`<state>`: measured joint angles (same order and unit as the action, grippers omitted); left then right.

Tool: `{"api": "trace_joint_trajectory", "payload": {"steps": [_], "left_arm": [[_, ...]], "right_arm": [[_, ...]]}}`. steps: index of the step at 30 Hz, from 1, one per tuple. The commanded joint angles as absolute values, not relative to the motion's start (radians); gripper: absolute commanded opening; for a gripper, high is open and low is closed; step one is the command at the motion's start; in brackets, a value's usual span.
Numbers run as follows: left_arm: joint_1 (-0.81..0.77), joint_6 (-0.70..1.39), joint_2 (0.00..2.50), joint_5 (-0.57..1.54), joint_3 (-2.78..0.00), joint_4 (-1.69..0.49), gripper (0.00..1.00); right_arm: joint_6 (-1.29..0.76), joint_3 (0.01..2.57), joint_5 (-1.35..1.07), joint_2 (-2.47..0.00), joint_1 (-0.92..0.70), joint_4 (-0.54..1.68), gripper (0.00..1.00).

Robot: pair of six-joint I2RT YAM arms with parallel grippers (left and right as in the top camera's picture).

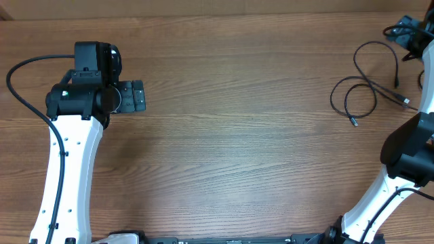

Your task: Untangle cables

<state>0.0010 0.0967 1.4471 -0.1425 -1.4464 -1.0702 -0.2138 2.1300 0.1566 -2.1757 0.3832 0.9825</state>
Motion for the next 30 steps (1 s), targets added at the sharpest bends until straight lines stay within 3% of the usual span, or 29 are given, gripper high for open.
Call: {"api": "trace_joint_trajectory", "payload": {"steps": [1,9,15,30], "left_arm": [[0.006,0.086,1.451,-0.134,-1.454,-1.069,1.00],[0.006,0.086,1.451,-0.133,-1.454,-1.069,1.00],[0.006,0.086,1.451,-0.134,-1.454,-1.069,1.00],[0.006,0.086,1.451,-0.134,-1.454,-1.069,0.99]], "right_arm": [[-0.126,2.148,-0.107,-2.151,0.356,1.031,1.00],[-0.122,2.148,-0.310,-2.151,0.293,1.236,1.00],[-0.126,2.148,-0.313,-2.151,0.220,1.366,1.00],[-0.126,2.148,-0.312,-2.151,0.152,1.393,1.00]]}}
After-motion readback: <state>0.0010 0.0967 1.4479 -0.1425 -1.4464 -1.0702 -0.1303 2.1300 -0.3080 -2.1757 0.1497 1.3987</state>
